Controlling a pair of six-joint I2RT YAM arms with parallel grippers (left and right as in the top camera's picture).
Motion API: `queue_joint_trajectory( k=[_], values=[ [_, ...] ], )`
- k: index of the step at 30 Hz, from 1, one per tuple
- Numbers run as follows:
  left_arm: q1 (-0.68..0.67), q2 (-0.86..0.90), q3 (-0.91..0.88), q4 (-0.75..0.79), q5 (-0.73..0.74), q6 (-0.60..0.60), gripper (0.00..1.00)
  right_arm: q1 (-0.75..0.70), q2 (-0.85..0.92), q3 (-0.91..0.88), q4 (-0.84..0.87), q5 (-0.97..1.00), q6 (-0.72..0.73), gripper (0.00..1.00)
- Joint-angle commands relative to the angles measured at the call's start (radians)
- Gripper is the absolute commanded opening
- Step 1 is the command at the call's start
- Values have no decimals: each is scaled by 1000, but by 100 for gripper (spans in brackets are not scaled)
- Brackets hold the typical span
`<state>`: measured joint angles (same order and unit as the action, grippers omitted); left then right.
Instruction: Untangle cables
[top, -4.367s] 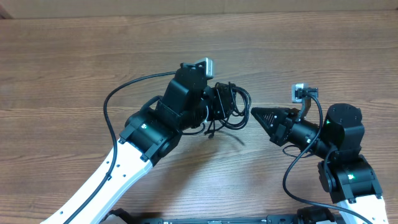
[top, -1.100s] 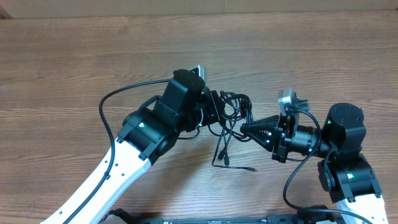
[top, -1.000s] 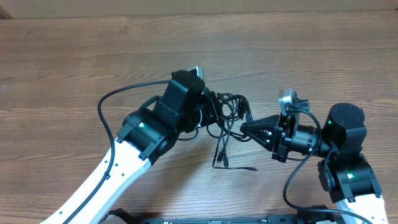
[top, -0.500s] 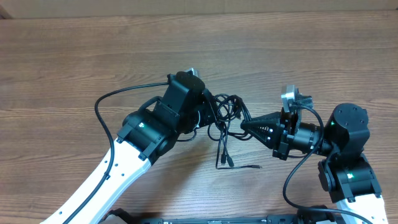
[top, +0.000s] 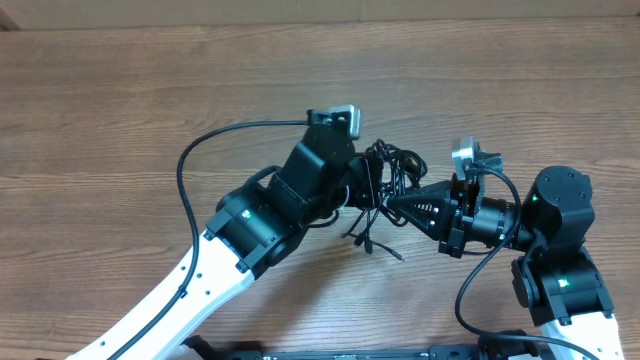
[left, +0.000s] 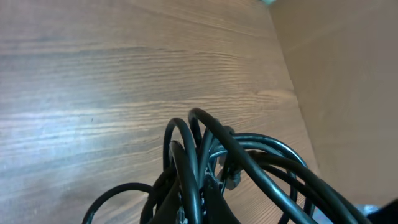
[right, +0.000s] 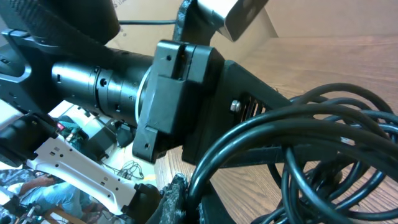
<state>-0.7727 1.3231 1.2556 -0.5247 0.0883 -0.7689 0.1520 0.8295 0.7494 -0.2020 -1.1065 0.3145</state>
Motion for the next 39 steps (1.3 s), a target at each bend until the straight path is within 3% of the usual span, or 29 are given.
queue_joint_trajectory(
  k=[1, 14, 20, 27, 34, 39],
  values=[
    [-13, -3, 16, 5, -10, 125, 4, -1, -9, 4, 10, 10, 4, 4],
    [-29, -3, 16, -2, -11, 381, 4, -1, -10, 4, 14, 5, 27, 4],
    [-29, -3, 16, -17, -25, 391, 4, -1, -10, 4, 54, -114, -14, 4],
    [-26, -3, 16, -32, -53, 337, 4, -1, -10, 4, 81, -173, -31, 4],
    [-24, -3, 16, -138, -251, 69, 4, -1, -10, 4, 89, -183, -31, 4],
    [-24, -3, 16, -154, -272, 4, 4, -1, -10, 4, 89, -190, -32, 4]
  ],
)
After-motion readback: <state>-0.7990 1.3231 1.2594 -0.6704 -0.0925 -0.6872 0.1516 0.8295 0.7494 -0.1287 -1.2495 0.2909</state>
